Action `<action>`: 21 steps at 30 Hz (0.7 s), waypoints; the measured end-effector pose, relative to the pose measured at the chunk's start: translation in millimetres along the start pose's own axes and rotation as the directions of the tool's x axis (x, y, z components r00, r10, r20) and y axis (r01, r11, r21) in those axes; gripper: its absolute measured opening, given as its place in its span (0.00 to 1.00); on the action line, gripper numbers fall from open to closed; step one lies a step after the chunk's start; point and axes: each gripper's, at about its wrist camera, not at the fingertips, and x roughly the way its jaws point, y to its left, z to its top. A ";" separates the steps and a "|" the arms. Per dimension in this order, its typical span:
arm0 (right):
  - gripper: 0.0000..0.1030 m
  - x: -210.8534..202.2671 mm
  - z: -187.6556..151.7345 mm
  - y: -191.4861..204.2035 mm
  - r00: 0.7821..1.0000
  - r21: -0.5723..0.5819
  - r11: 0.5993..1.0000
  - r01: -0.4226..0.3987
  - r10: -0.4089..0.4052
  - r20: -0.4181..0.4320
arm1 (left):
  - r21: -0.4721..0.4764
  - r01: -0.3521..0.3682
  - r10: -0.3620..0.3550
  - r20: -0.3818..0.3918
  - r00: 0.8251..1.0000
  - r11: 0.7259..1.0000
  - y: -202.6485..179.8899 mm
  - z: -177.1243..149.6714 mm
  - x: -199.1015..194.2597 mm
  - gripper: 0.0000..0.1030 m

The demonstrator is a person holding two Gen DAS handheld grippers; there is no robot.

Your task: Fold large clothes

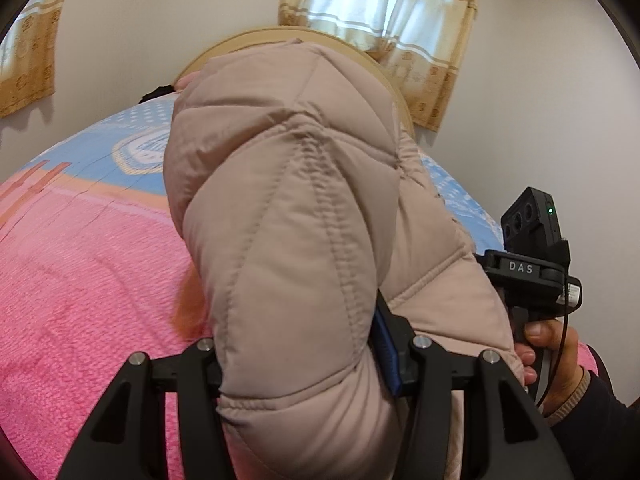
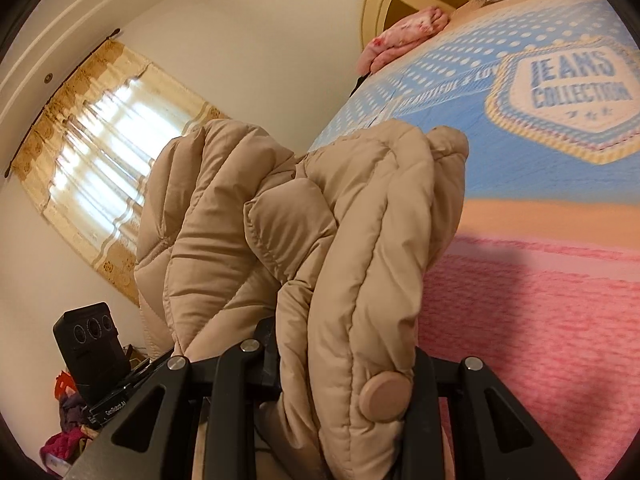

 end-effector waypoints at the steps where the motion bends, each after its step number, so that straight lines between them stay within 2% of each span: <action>1: 0.28 6.9 -0.3 -0.1 1.000 -0.003 1.000 0.009 -0.009 -0.010 | 0.001 -0.018 0.018 -0.006 1.000 1.000 3.3 -2.9 2.7 0.54; 4: 0.28 23.6 -3.1 -7.8 0.998 0.002 0.998 0.056 -0.055 -0.038 | -0.010 -0.048 0.048 -0.037 0.998 0.999 12.9 -14.3 17.8 0.60; 7: 0.28 33.2 -5.7 -19.4 0.997 0.033 0.997 0.065 -0.064 -0.049 | -0.050 -0.055 0.053 -0.052 0.997 0.997 24.1 -24.4 27.9 0.66; 14: 0.28 40.3 -11.6 -28.8 0.996 0.044 0.996 0.077 -0.074 -0.056 | -0.095 -0.067 0.063 -0.050 0.997 0.993 36.8 -39.1 35.6 0.91; 21: 0.31 38.1 -15.8 -22.9 0.993 0.042 0.993 0.107 -0.105 -0.059 | -0.099 -0.096 0.091 -0.053 0.994 0.990 38.6 -43.8 32.0 0.96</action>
